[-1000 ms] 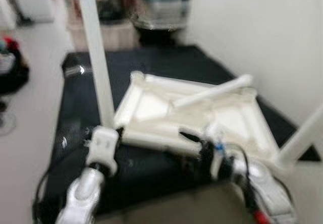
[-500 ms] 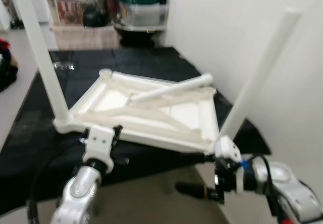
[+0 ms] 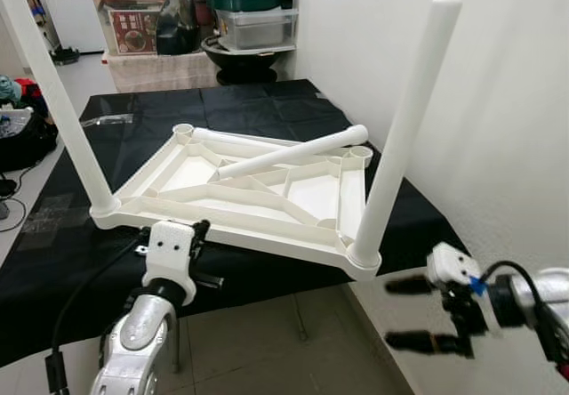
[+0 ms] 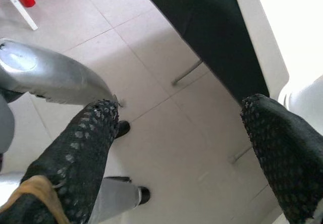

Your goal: Building children table

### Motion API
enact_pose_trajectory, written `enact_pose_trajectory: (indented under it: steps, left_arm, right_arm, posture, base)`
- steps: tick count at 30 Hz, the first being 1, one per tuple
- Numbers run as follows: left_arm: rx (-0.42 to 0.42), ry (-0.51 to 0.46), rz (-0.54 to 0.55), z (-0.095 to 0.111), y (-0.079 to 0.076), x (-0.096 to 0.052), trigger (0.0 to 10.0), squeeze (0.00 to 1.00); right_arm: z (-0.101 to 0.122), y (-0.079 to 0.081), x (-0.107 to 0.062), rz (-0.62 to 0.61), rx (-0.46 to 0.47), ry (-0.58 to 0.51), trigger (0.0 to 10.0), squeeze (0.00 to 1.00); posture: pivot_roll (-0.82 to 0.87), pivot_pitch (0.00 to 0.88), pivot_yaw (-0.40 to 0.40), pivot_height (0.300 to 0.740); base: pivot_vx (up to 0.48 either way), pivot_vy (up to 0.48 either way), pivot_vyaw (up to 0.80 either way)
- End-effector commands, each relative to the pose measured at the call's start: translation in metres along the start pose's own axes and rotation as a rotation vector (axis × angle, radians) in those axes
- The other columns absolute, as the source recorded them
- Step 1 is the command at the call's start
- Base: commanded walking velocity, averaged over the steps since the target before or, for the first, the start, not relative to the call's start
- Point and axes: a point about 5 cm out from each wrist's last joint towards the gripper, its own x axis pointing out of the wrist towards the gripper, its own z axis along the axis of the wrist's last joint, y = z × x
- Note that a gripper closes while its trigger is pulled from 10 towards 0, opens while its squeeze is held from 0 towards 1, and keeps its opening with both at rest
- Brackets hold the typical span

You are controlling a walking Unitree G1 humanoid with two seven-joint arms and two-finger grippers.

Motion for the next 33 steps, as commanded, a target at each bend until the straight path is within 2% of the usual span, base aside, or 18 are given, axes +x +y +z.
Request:
enact_pose_trajectory:
  steps: [1, 2, 3, 4, 6, 7, 9, 10, 11, 12, 14, 16, 17, 18, 22, 26, 30, 33]
  left_arm:
    - [-0.009, 0.042, 0.037, -0.006, 0.005, -0.002, 10.0, 0.0]
    - [-0.009, 0.042, 0.037, -0.006, 0.005, -0.002, 10.0, 0.0]
    - [-0.029, 0.07, 0.075, -0.009, 0.008, -0.003, 10.0, 0.0]
    - [-0.029, 0.07, 0.075, -0.009, 0.008, -0.003, 10.0, 0.0]
    - [-0.119, 0.119, 0.163, -0.015, 0.013, -0.007, 10.0, 0.0]
    - [-0.161, 0.139, 0.196, -0.017, 0.014, -0.008, 10.0, 0.0]
    - [-0.161, 0.139, 0.196, -0.017, 0.014, -0.008, 10.0, 0.0]
    - [-0.188, 0.151, 0.217, -0.018, 0.015, -0.011, 10.0, 0.0]
    - [-0.188, 0.151, 0.217, -0.018, 0.015, -0.011, 10.0, 0.0]
    - [-0.192, 0.165, 0.226, -0.022, 0.013, -0.014, 10.0, 0.0]
    - [-0.192, 0.165, 0.226, -0.022, 0.013, -0.014, 10.0, 0.0]
    - [-0.141, 0.155, 0.214, -0.021, 0.009, -0.018, 10.0, 0.0]
    - [-0.141, 0.155, 0.214, -0.021, 0.009, -0.018, 10.0, 0.0]
    - [-0.115, 0.138, 0.203, -0.019, 0.008, -0.018, 10.0, 0.0]
    - [-0.066, 0.128, 0.18, -0.016, 0.004, -0.017, 10.0, 0.0]
    - [-0.051, 0.134, 0.168, -0.016, 0.003, -0.016, 10.0, 0.0]
    - [-0.022, 0.117, 0.151, -0.012, 0.002, -0.013, 10.0, 0.0]
    - [0.014, 0.088, 0.13, -0.007, 0.001, -0.008, 10.0, 0.0]
  right_arm:
    - [0.016, -0.002, 0.02, -0.038, -0.081, -0.067, 10.0, 0.0]
    - [0.016, -0.002, 0.02, -0.038, -0.081, -0.067, 10.0, 0.0]
    - [0.03, -0.002, 0.04, -0.064, -0.139, -0.139, 10.0, 0.0]
    - [0.03, -0.002, 0.04, -0.064, -0.139, -0.139, 10.0, 0.0]
    - [0.055, 0.004, 0.072, -0.084, -0.188, -0.248, 10.0, 0.0]
    - [0.063, 0.007, 0.082, -0.08, -0.201, -0.278, 10.0, 0.0]
    - [0.063, 0.007, 0.082, -0.08, -0.201, -0.278, 10.0, 0.0]
    - [0.07, 0.01, 0.095, -0.073, -0.198, -0.297, 10.0, 0.0]
    - [0.07, 0.01, 0.095, -0.073, -0.198, -0.297, 10.0, 0.0]
    - [0.076, 0.014, 0.113, -0.069, -0.195, -0.305, 10.0, 0.0]
    - [0.076, 0.014, 0.113, -0.069, -0.195, -0.305, 10.0, 0.0]
    - [0.089, 0.02, 0.146, -0.075, -0.147, -0.331, 10.0, 0.0]
    - [0.089, 0.02, 0.146, -0.075, -0.147, -0.331, 10.0, 0.0]
    - [0.095, 0.019, 0.154, -0.095, -0.097, -0.367, 10.0, 0.0]
    - [0.094, 0.007, 0.152, -0.228, 0.027, -0.432, 10.0, 0.0]
    - [0.089, 0.004, 0.148, -0.268, 0.048, -0.432, 10.0, 0.0]
    - [0.074, -0.002, 0.138, -0.373, 0.101, -0.416, 10.0, 0.0]
    - [0.066, -0.007, 0.132, -0.444, 0.122, -0.404, 10.0, 0.0]
  posture:
    - [-0.05, 0.0, -0.058, 0.74]
    - [-0.05, 0.0, -0.058, 0.74]
    - [-0.05, 0.0, -0.057, 0.74]
    - [-0.05, 0.0, -0.057, 0.74]
    - [-0.04, 0.0, -0.057, 0.74]
    - [-0.04, 0.0, -0.057, 0.74]
    - [-0.04, 0.0, -0.057, 0.74]
    - [-0.04, 0.0, -0.06, 0.74]
    - [-0.04, 0.0, -0.06, 0.74]
    - [-0.03, 0.0, -0.068, 0.74]
    - [-0.03, 0.0, -0.068, 0.74]
    - [-0.01, 0.0, -0.084, 0.74]
    - [-0.01, 0.0, -0.084, 0.74]
    - [-0.01, 0.0, -0.084, 0.74]
    - [-0.01, 0.0, -0.085, 0.74]
    - [-0.02, 0.0, -0.077, 0.74]
    - [-0.03, 0.0, -0.06, 0.74]
    - [-0.04, 0.0, -0.054, 0.74]
  base:
    - [0.0, 0.0, 0.0]
    - [0.0, 0.0, 0.0]
    - [0.0, 0.0, 0.0]
    - [0.0, 0.0, 0.0]
    - [0.0, 0.0, 0.0]
    - [0.0, 0.0, 0.0]
    - [0.0, 0.0, 0.0]
    - [0.0, 0.0, 0.0]
    - [0.0, 0.0, 0.0]
    - [0.0, 0.0, 0.0]
    - [0.0, 0.0, 0.0]
    - [0.0, 0.0, 0.0]
    - [0.0, 0.0, 0.0]
    - [0.0, 0.0, 0.0]
    - [0.0, 0.36, 0.0]
    - [0.0, 0.48, 0.0]
    - [0.0, 0.48, 0.0]
    - [0.0, 0.0, 0.0]
